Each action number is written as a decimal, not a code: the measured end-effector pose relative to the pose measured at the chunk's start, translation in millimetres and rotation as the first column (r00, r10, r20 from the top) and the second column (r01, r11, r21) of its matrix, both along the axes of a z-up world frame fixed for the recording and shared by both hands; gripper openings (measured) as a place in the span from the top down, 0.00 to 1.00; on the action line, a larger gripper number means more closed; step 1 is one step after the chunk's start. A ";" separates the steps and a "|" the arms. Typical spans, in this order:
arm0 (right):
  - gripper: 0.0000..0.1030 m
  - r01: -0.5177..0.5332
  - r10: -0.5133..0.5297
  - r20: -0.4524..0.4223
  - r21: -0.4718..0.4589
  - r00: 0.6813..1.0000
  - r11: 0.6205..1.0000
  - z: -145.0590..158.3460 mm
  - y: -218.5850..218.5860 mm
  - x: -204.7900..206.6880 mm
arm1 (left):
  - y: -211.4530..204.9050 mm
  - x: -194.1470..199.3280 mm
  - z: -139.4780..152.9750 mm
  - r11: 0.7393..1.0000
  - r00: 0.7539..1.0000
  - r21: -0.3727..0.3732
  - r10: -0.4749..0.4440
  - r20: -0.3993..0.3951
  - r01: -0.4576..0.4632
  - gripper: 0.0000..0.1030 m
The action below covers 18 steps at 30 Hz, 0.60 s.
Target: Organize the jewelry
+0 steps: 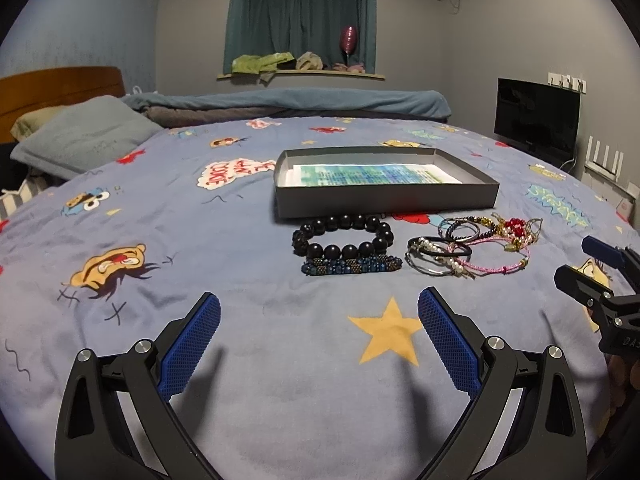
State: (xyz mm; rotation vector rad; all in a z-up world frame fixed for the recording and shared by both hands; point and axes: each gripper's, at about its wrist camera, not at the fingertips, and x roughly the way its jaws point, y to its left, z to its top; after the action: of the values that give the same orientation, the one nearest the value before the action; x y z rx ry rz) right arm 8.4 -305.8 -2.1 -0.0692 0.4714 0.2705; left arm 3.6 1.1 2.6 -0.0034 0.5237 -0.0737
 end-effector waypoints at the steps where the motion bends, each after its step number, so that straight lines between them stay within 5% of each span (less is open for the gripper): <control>1: 0.05 0.001 0.000 -0.011 0.011 1.000 1.000 2.1 -0.3 0.8 | 0.4 0.4 1.3 1.000 1.000 -0.005 0.000 0.003 0.000 0.05; 10: 0.05 -0.035 0.036 0.030 -0.027 0.999 0.999 27.2 12.6 2.0 | 6.9 4.7 2.8 0.999 1.000 -0.032 0.019 0.015 -0.018 0.05; 18: 0.05 -0.059 0.060 0.038 -0.037 0.997 0.998 20.6 15.5 0.7 | 8.0 8.6 -0.4 0.999 1.000 -0.038 0.018 -0.014 -0.018 0.05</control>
State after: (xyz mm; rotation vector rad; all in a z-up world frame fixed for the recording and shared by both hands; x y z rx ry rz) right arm 9.1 -290.2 18.4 -0.1230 0.4360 0.3185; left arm 12.2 9.1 2.2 -0.0463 0.5353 -0.0662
